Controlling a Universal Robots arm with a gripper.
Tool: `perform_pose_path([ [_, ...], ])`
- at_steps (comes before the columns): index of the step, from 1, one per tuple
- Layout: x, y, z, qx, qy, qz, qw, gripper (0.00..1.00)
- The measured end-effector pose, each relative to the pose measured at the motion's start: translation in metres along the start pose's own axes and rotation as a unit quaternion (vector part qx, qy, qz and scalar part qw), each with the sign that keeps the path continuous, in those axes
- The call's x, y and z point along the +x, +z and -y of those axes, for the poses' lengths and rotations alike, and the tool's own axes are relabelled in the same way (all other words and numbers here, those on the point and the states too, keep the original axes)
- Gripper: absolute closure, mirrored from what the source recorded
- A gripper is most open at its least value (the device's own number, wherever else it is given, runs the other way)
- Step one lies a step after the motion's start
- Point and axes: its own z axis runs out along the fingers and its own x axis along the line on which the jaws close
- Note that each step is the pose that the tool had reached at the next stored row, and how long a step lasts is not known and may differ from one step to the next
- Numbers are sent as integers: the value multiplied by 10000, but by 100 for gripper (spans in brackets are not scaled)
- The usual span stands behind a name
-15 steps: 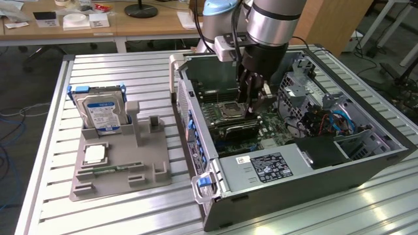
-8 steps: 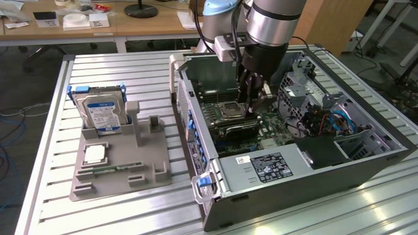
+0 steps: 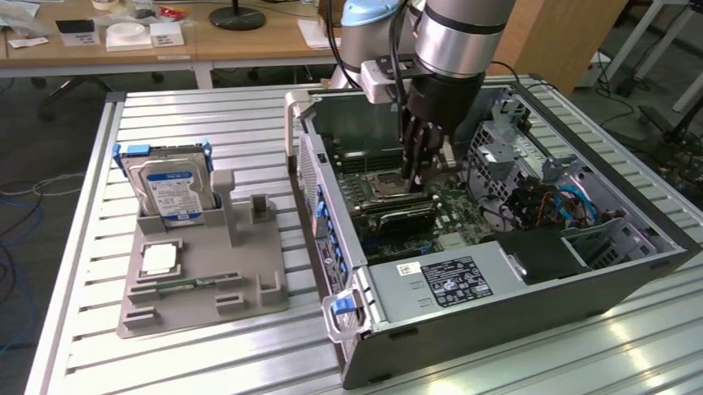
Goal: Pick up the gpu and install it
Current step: 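Press down on the gpu until it lock into place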
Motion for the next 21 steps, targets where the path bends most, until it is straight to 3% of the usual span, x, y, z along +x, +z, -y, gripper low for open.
perform_pose_path([
  [6,0,0,0,0,0,0,10000,89],
  [21,1,20,0,0,0,0,10000,89],
])
